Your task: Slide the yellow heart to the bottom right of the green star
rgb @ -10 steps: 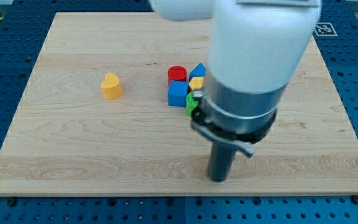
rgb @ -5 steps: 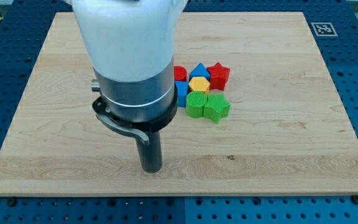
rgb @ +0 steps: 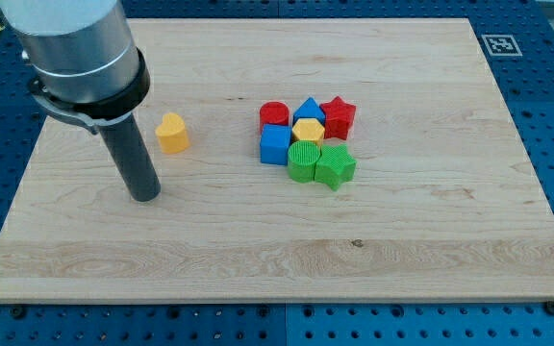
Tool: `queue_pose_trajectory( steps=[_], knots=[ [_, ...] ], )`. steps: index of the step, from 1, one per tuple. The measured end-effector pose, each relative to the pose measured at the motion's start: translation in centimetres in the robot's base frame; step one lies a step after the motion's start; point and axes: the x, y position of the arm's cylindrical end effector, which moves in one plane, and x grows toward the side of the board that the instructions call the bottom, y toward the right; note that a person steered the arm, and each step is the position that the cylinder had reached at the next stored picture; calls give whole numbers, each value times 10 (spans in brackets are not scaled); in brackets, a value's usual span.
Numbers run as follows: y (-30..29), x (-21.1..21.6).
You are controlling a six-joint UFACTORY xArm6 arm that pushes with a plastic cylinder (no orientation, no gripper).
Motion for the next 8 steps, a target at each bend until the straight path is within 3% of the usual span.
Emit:
queue_pose_trajectory(
  steps=[3,5,8],
  knots=[
    [-31,-67],
    [-7,-104],
    [47,-61]
  ],
)
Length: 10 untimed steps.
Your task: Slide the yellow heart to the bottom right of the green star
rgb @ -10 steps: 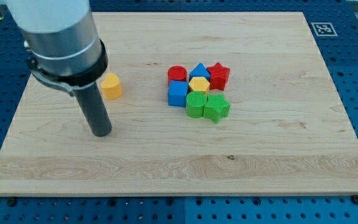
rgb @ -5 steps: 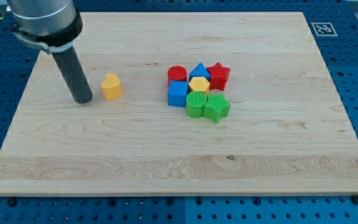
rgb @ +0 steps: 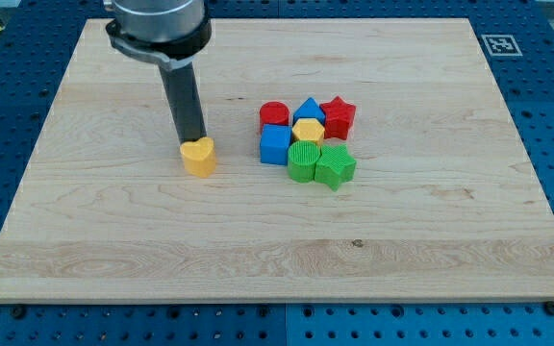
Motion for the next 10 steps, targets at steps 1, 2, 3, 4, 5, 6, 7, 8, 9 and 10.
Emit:
queue_pose_trajectory(
  steps=[1,2,3,4,5,6,7,8,9,10],
  knots=[
    [0,24],
    [0,43],
    [-3,65],
    [-10,75],
    [2,88],
    [31,89],
    [57,89],
    [85,92],
    [113,96],
    [142,97]
  ],
)
